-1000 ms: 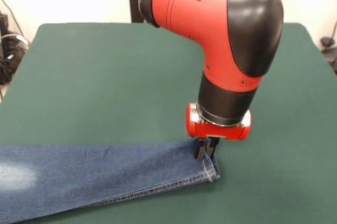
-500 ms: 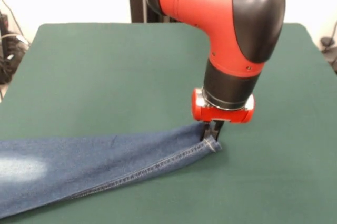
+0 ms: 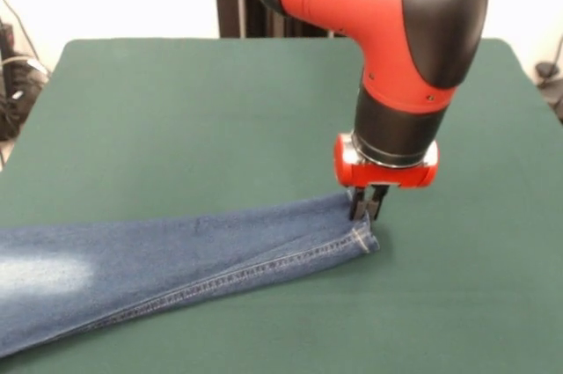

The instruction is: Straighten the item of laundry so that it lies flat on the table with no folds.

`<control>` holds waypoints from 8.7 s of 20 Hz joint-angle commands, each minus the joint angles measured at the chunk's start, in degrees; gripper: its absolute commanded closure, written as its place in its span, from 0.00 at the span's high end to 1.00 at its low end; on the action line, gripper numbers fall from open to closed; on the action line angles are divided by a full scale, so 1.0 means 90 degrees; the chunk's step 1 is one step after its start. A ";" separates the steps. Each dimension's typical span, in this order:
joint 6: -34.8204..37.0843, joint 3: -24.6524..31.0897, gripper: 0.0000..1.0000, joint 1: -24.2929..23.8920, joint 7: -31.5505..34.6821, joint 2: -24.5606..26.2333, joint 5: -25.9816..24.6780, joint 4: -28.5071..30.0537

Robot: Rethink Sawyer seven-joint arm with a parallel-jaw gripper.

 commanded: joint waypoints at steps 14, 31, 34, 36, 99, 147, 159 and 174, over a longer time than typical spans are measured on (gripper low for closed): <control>0.2239 0.2146 0.00 0.0628 0.1588 -0.0670 -0.0467 0.0702; 0.2320 0.2625 0.00 0.0589 0.1312 -0.1013 -0.0662 0.1131; 0.2283 0.2742 0.00 0.0555 0.1320 -0.1023 -0.0627 0.1125; 0.2343 0.2789 0.00 0.0543 0.1347 -0.1015 -0.0634 0.1095; 0.2373 0.3706 0.00 -0.0071 0.0878 -0.2219 -0.1690 0.2211; 0.3313 0.3009 1.00 -0.3492 -0.0217 -0.2592 -0.4503 -0.0736; 0.2696 0.3911 1.00 -0.4645 -0.1125 -0.2267 -0.4744 -0.2137; 0.1907 0.4196 1.00 -0.4997 -0.0853 -0.2122 -0.4921 -0.1395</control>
